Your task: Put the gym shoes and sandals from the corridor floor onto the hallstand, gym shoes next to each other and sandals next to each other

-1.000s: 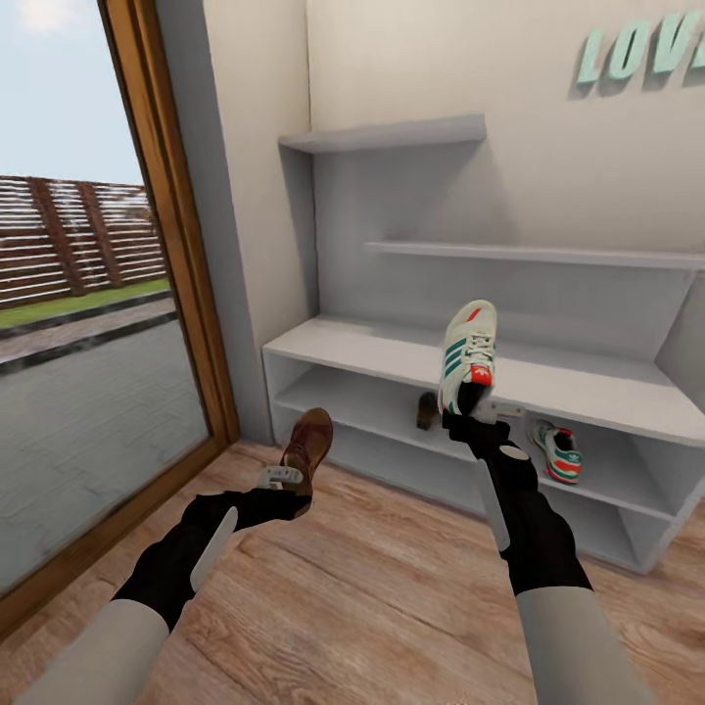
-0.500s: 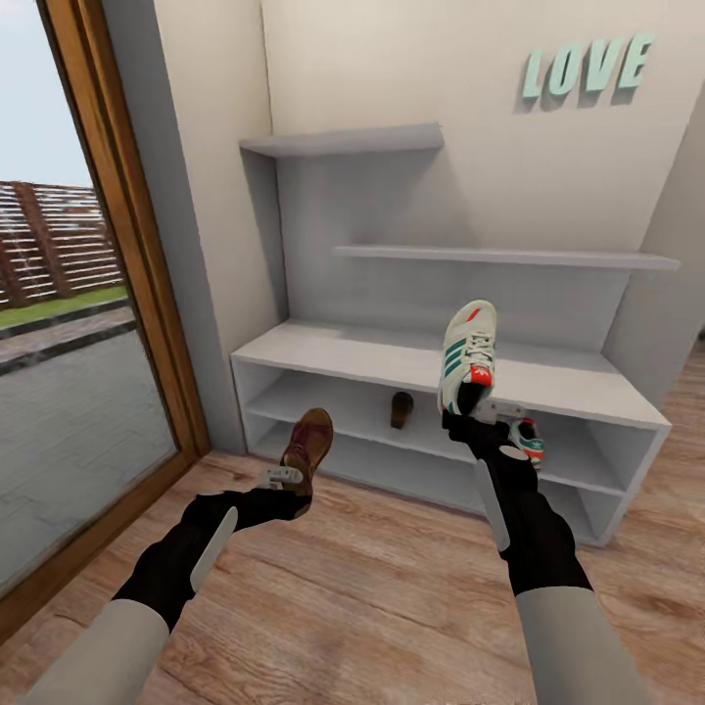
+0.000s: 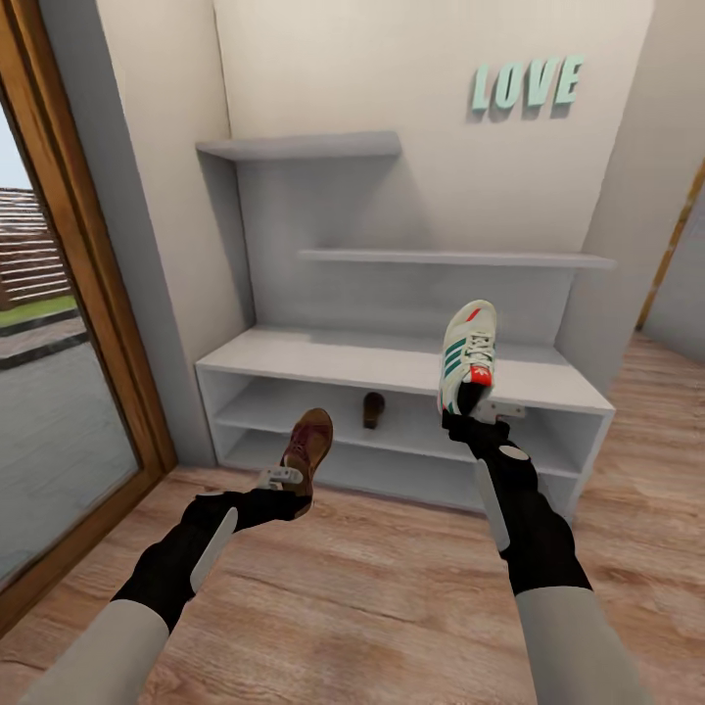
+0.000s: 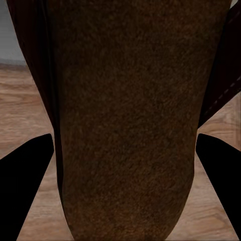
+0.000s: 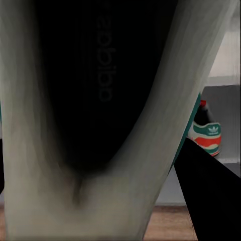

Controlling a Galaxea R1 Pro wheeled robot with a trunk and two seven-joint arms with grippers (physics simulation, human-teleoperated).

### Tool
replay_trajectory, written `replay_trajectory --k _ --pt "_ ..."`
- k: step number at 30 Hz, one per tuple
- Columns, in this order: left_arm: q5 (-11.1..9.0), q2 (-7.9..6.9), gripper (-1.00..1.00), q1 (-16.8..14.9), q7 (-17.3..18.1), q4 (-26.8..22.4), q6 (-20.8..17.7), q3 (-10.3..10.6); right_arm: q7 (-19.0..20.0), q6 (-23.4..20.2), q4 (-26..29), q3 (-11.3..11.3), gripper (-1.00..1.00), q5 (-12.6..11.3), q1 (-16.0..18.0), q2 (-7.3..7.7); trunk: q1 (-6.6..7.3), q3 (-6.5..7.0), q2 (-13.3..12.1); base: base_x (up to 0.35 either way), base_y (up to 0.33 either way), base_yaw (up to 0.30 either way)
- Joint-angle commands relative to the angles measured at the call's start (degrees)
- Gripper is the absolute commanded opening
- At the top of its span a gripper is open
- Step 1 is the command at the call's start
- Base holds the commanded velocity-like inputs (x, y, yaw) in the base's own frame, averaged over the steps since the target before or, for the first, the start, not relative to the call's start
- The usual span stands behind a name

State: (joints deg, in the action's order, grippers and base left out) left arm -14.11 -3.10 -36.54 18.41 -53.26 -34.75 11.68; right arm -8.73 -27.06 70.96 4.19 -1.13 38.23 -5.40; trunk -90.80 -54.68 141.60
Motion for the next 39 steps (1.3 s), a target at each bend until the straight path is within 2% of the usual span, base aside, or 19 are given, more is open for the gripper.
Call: replay_trajectory --k 1,8,24,31,39 --pt "-0.31 -0.06 -1.0 -0.02 -0.04 -0.09 -0.31 0.1 -0.23 -0.28 0.06 0.03 -1.0 -0.1 0.03 -0.05 0.01 -0.02 0.03 0.0 0.055 -0.229" --pt "-0.31 -0.06 -1.0 -0.02 -0.04 -0.09 -0.31 0.1 -0.23 -0.28 0.06 0.03 -1.0 -0.1 0.02 -0.05 0.01 0.18 0.03 0.0 0.09 -0.161" --pt "0.03 -0.28 -1.0 0.33 0.28 -0.42 0.09 -0.19 -0.14 -0.31 -0.35 -0.21 -1.0 -0.14 0.09 -0.11 0.01 0.2 0.03 0.0 0.005 -0.006" --pt "-0.17 0.47 -1.0 0.33 -0.26 -0.84 1.15 0.19 -0.1 -0.43 1.66 -0.38 -1.0 -0.17 0.09 -0.13 0.01 0.2 0.03 0.0 0.0 0.0" --pt "-0.29 0.55 -1.0 0.33 -0.57 -0.88 1.8 0.36 -0.2 -0.45 2.76 -0.41 -1.0 -0.11 0.09 -0.13 0.01 0.2 0.03 0.0 0.0 0.0"
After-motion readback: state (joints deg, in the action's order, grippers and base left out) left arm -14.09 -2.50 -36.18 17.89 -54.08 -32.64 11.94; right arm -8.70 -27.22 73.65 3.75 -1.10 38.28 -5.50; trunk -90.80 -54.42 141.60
